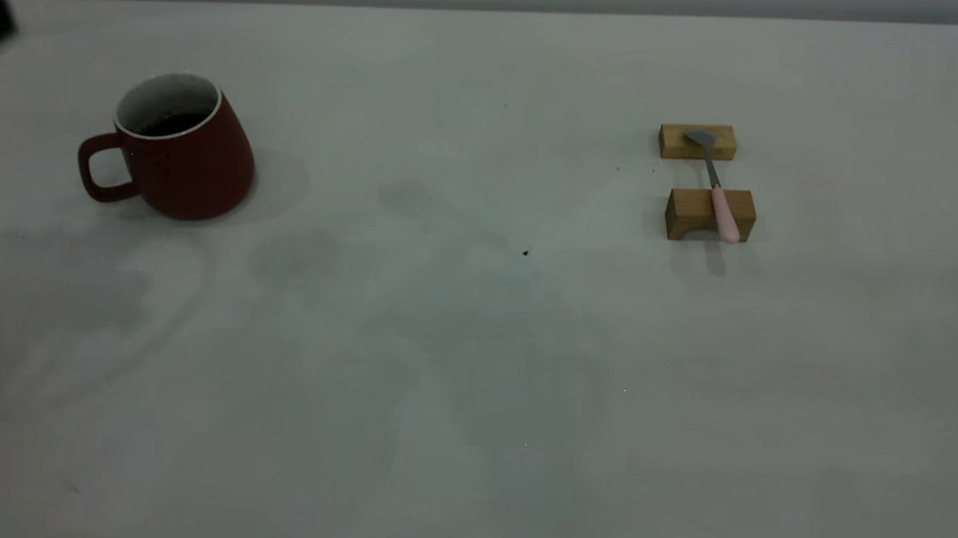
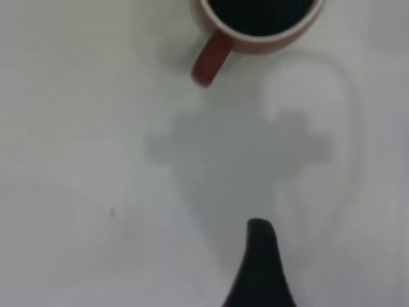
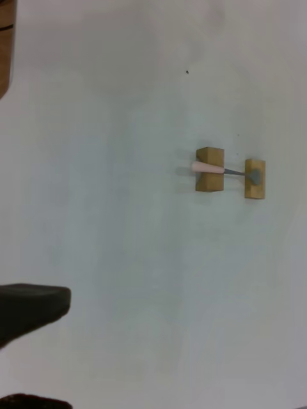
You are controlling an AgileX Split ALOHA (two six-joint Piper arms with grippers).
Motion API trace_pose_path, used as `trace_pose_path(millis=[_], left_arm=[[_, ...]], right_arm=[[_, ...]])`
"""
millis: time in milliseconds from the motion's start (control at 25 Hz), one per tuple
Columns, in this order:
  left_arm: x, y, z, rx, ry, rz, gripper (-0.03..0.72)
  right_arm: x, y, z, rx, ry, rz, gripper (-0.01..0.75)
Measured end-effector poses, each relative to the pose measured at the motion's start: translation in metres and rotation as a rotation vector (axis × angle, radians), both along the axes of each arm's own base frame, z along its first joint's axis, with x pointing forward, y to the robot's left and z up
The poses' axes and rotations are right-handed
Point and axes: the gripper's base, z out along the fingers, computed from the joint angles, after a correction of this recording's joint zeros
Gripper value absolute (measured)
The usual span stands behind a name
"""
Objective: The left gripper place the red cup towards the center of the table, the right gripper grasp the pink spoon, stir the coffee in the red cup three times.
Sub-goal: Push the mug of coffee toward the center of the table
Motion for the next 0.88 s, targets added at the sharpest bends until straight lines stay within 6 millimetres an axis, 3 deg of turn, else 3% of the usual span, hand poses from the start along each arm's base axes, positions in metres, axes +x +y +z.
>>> trace_pose_path(millis=[120, 280, 440, 600, 720, 880], left_arm=[[0.03, -0.004, -0.029, 0.001, 0.064, -0.094, 0.676], [0.05, -0.007, -0.043, -0.007, 0.063, -0.172, 0.676], [0.053, -0.002, -0.043, 0.004, 0.045, -0.223, 0.676], [0.053, 0.023, -0.049, 0.013, 0.076, -0.235, 0.676], [0.054, 0.036, -0.058, 0.023, 0.094, -0.28, 0.673], [0.06, 0.038, -0.08, 0.041, 0.08, -0.361, 0.667]], right_arm=[[0.0, 0.0, 0.0, 0.0, 0.0, 0.0, 0.365], [0.0, 0.0, 0.0, 0.0, 0.0, 0.0, 0.365], [0.0, 0.0, 0.0, 0.0, 0.0, 0.0, 0.365], [0.0, 0.0, 0.0, 0.0, 0.0, 0.0, 0.365], [0.0, 0.0, 0.0, 0.0, 0.0, 0.0, 0.365], [0.0, 0.0, 0.0, 0.0, 0.0, 0.0, 0.365]])
